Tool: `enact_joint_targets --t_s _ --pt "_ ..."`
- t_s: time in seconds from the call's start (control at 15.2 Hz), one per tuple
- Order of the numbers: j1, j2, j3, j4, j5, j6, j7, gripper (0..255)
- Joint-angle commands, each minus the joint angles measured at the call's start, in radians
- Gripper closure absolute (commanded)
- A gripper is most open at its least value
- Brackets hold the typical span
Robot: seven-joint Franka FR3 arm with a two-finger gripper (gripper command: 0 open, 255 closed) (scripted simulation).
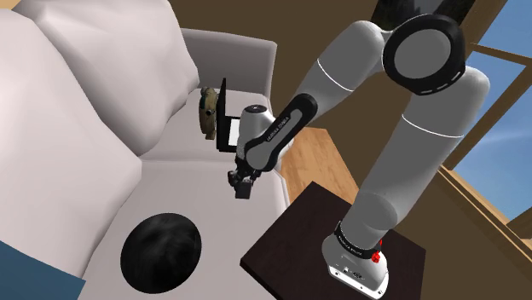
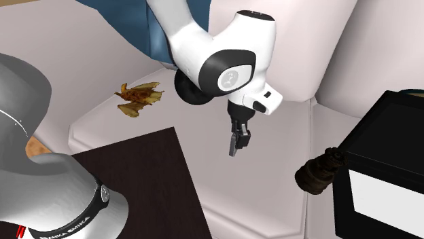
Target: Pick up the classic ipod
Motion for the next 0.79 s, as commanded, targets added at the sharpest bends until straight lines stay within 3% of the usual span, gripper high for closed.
enact_joint_targets --t_s 0.0,0.73 --pt "-0.001 -0.035 0.005 -0.001 0.022 -0.033 -0.015 255" --pt "0.008 -0.187 0.005 0.016 0.089 -0.198 -0.063 255"
